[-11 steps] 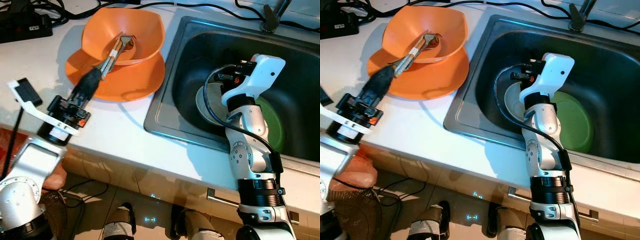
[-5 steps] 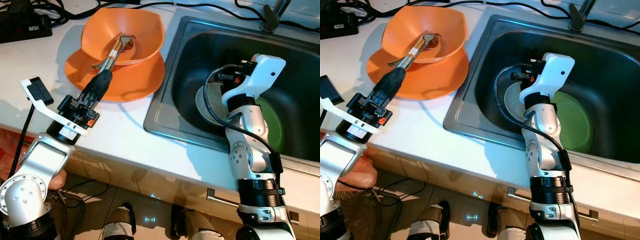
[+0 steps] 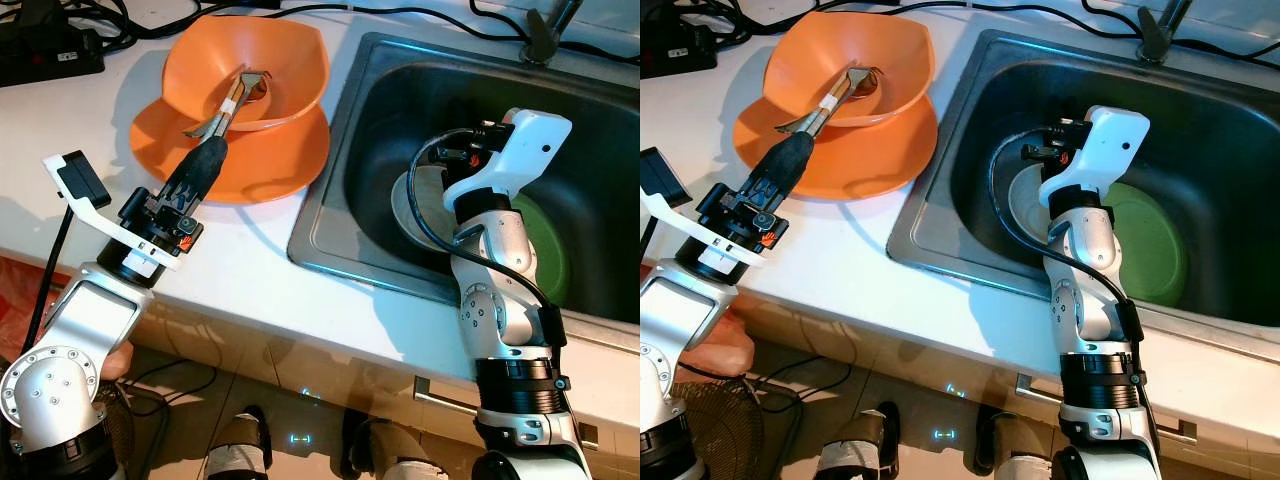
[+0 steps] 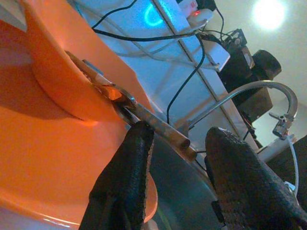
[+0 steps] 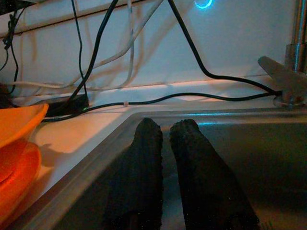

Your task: Kitchen organization

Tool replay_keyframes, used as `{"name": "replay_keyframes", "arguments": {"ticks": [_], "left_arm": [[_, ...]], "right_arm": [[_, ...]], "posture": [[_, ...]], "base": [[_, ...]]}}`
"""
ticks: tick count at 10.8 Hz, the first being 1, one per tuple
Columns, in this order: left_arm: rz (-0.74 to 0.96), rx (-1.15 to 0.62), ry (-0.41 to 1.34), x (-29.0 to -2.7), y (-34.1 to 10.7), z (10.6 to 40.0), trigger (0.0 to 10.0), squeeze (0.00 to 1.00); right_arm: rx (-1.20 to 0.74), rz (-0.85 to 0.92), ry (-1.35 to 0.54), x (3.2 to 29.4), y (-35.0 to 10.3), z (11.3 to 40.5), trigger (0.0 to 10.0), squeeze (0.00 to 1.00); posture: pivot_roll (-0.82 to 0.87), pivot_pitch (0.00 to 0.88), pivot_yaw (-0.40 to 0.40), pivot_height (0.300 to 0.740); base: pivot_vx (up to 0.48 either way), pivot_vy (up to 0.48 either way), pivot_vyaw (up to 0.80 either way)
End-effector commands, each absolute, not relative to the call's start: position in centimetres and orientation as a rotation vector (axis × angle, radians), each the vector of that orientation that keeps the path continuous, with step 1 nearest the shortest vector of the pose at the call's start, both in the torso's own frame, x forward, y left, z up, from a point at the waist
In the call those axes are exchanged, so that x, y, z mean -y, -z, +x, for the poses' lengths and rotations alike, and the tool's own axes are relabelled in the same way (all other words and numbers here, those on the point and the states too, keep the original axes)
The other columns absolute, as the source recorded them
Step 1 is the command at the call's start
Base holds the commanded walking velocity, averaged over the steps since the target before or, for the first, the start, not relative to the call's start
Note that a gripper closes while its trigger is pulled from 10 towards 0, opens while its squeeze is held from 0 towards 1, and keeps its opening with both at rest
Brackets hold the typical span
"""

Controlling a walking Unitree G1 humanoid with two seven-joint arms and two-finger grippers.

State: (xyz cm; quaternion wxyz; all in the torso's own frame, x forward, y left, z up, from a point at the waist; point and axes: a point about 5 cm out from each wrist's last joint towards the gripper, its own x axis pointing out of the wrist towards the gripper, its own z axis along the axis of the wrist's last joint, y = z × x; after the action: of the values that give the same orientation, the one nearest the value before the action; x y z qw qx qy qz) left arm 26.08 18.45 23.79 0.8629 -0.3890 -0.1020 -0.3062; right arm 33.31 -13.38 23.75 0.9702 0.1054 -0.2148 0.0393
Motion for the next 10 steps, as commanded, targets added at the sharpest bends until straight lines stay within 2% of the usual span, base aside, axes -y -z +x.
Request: {"name": "replay_keyframes", "arguments": {"ticks": [1, 2, 10], "left_arm": [[-0.828, 0.204, 0.652, -18.22, -23.7, 26.09, 8.3, 0.0], [-0.828, 0.194, 0.643, -18.15, -23.48, 26.18, 10.0, 0.0], [-0.841, 0.226, 0.591, -18.73, -23.58, 26.38, 10.0, 0.0]], "right_arm": [[0.401, 0.21, -0.06, 13.82, -22.62, 33.09, 10.0, 0.0], [0.401, 0.209, -0.059, 13.82, -22.62, 33.09, 10.0, 0.0], [0.4, 0.206, -0.064, 13.9, -22.65, 33.09, 10.0, 0.0]], "posture": [[0.15, 0.271, -0.01, 0.74], [0.15, 0.271, -0.01, 0.74], [0.16, 0.266, -0.018, 0.74]], "base": [[0.0, 0.0, 0.0], [0.0, 0.0, 0.0], [0.0, 0.0, 0.0]]}}
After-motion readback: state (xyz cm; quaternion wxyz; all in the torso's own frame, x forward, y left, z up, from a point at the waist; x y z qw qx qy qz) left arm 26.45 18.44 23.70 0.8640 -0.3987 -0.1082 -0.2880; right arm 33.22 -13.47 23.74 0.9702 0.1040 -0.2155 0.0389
